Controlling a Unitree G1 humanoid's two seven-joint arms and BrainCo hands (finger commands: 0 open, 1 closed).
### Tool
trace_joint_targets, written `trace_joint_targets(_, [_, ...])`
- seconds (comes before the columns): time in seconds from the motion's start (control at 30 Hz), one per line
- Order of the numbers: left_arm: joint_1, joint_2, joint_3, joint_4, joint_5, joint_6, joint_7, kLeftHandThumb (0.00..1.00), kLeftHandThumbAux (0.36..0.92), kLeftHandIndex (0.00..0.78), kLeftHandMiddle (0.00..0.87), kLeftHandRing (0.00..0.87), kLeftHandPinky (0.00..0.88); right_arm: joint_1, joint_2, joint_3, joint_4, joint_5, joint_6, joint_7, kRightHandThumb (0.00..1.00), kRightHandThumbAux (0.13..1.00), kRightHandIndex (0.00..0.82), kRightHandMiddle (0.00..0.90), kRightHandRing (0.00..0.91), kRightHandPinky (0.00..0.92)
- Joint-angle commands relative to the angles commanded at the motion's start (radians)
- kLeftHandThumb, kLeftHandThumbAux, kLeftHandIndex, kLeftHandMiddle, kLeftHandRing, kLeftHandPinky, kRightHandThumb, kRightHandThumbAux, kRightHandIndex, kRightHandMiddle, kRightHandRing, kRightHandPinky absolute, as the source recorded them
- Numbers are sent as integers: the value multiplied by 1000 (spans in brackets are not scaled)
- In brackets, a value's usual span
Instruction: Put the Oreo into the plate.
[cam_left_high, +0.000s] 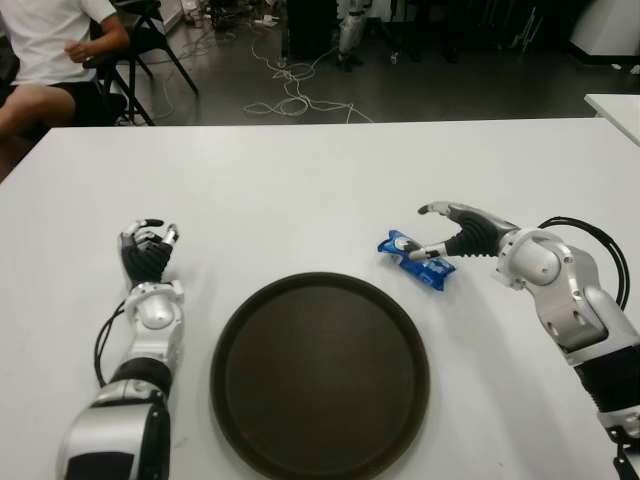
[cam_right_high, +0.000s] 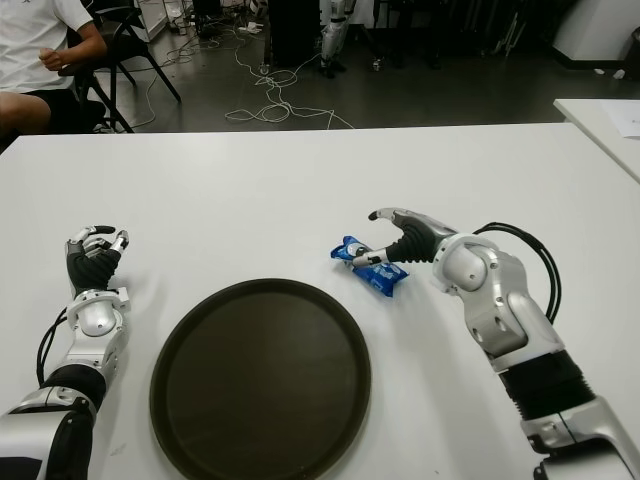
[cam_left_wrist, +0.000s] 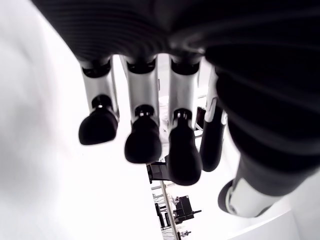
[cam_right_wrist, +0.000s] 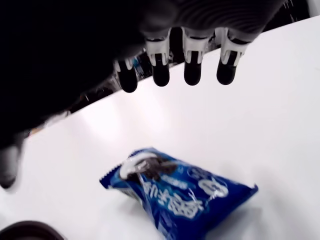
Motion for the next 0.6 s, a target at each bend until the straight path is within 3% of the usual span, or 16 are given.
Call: trace_joint_targets(0.6, [-5, -7, 9, -4, -15, 14, -10, 703, 717, 434, 742, 761, 779, -17, 3, 25, 72, -38, -45, -36, 0, 474, 0, 0, 0, 0])
